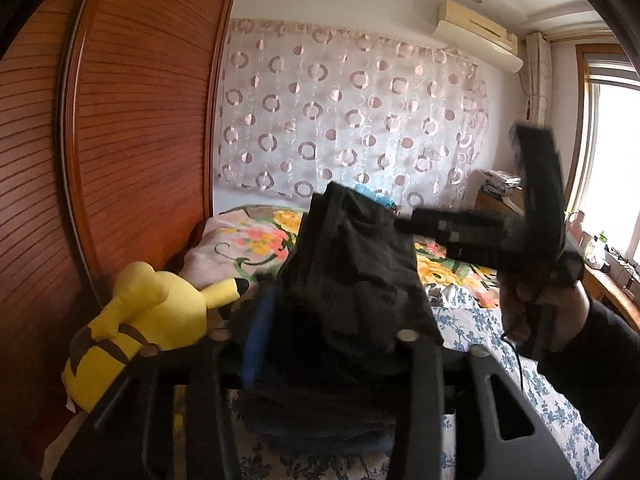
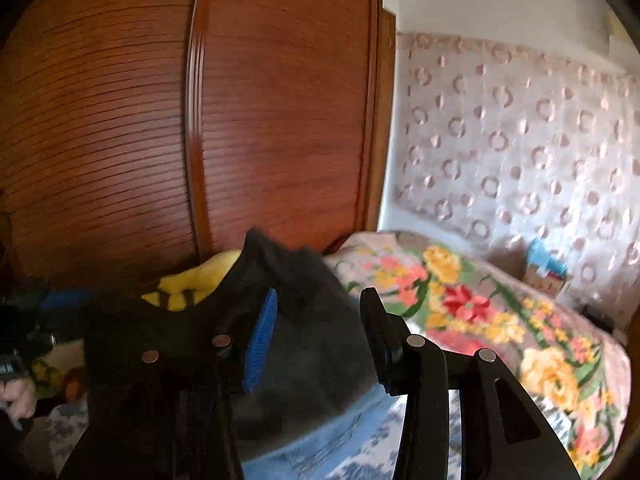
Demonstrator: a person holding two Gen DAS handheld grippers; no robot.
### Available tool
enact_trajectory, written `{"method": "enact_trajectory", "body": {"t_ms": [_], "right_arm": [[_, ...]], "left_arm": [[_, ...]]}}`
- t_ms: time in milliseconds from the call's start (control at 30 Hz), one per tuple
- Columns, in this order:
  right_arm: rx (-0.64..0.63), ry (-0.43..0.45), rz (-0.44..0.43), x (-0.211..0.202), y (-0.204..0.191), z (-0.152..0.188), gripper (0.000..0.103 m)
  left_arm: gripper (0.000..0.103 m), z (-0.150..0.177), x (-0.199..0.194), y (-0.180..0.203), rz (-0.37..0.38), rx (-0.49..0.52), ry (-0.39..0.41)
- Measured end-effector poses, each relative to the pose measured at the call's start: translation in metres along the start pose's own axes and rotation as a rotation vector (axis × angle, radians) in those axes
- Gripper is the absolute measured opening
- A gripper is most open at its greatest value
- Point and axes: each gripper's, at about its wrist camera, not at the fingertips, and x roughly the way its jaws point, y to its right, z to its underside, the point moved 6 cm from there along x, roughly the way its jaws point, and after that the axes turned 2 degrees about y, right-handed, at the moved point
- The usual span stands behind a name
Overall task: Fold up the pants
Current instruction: 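Lower the black pants onto the folded blue jeans and open both tools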
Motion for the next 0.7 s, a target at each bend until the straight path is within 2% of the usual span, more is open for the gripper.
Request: {"method": "enact_trajectory", "body": {"t_ms": [133, 267, 333, 400, 700], "right_arm": [[0.03, -0.078, -0.023, 0.014, 0.003, 0.011, 0.045], [0.064, -0.112, -0.004, 0.028, 0.014, 0.012, 0.045], [0.081, -0.122, 0.004, 0.032, 0.018, 0.01, 0.045], [0.09, -0.125, 0.005, 0.034, 0.019, 0.009, 0.045], [0.125, -0.109, 0.03, 0.008, 0.0, 0.017, 0.045]], "left_arm": [[0.048, 0.0, 0.001, 0.008, 0.011, 0.017, 0.002], [0.048, 0.016, 0.017, 0.01, -0.001, 0.052, -0.069], [0.048, 0.03, 0.028, 0.006, -0.012, 0.052, -0.124], [0.048, 0.035, 0.031, 0.005, -0.021, 0.053, -0.141], [0.048, 0.031, 0.018, 0.006, -0.05, 0.061, -0.15]]}}
